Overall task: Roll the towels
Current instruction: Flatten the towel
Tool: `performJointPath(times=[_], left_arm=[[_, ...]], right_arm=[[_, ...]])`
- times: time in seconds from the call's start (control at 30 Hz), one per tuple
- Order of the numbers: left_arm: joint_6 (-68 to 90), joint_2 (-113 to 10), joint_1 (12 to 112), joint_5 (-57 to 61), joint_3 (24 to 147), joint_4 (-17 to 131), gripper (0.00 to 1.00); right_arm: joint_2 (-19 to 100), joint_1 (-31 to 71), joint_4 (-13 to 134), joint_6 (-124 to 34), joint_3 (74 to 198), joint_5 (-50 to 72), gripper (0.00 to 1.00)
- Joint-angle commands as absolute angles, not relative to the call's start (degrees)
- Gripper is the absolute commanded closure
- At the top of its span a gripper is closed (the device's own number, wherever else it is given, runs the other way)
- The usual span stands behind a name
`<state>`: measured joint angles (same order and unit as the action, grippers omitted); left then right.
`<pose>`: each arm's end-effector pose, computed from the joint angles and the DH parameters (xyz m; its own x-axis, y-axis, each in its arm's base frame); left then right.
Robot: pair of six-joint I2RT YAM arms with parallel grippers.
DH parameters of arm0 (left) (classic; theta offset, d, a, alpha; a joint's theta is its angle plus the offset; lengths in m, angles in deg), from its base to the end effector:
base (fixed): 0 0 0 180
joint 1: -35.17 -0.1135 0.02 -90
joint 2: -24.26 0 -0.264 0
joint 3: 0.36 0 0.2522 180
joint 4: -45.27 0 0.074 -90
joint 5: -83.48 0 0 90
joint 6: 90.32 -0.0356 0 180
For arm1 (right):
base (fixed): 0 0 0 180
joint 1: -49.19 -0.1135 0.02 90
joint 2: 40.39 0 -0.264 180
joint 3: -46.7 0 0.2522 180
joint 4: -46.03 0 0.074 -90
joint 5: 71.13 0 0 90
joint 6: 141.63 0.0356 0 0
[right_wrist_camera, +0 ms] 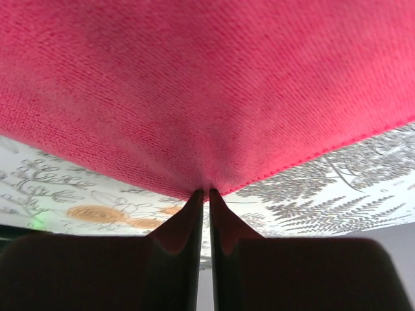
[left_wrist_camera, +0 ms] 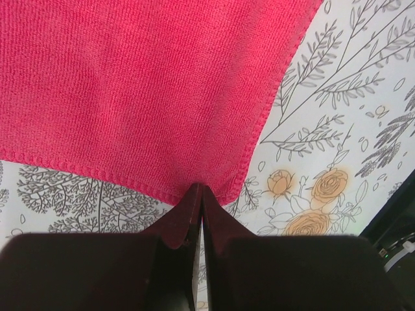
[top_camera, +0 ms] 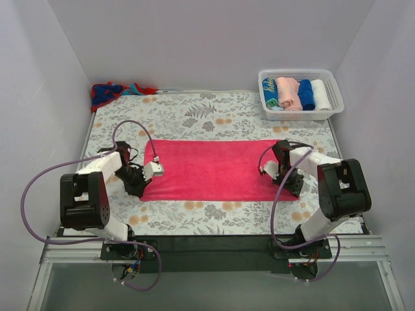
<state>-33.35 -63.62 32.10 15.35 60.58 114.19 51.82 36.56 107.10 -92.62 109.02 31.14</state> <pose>0.2245 -0.0012 0.1566 -0.8806 0.4593 -0.1164 0.4679 0.8043 -0.3663 0.2427 0.0466 0.1429 -0.5940 -0.7899 0.1520 -0.8039 0.5757 -0.1494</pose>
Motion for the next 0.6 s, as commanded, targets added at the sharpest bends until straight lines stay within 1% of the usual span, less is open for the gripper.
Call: performJointPath(times=[0.0, 0.17, 0.27, 0.3, 0.37, 0.4, 0.43, 0.53, 0.57], left_arm=[[-38.02, -65.30, 29.63, 3.24, 59.46, 113.34, 0.99], [-40.22, -64.34, 27.70, 2.53, 59.63, 114.75, 0.99], [-40.57, -64.86, 27.08, 3.23, 60.77, 115.80, 0.99], [-40.66, -65.04, 27.08, 3.84, 61.21, 116.16, 0.99], [-40.57, -65.30, 27.08, 5.25, 63.23, 117.99, 0.98], [-40.74, -65.39, 27.17, 7.95, 64.37, 118.96, 0.96], [-40.92, -65.22, 27.17, 9.20, 66.55, 119.84, 0.90], [-40.92, -65.39, 27.17, 15.16, 72.34, 123.62, 0.82], [-40.92, -65.74, 27.08, 16.58, 73.85, 124.85, 0.76]], right_arm=[[53.66, 34.69, 111.21, -91.88, 104.59, 22.12, 0.87], [52.25, 34.42, 113.40, -92.58, 103.53, 20.89, 0.86], [51.46, 33.55, 114.98, -92.85, 103.88, 19.23, 0.80], [51.37, 33.37, 115.33, -92.85, 104.23, 19.22, 0.74], [51.28, 33.19, 116.39, -92.93, 106.32, 17.04, 0.69], [51.20, 33.28, 116.74, -92.93, 107.39, 16.67, 0.63], [50.67, 33.36, 117.35, -92.76, 110.01, 16.06, 0.61], [50.14, 33.45, 119.46, -92.23, 115.11, 13.95, 0.54], [49.97, 33.80, 119.99, -91.88, 116.96, 11.94, 0.52]])
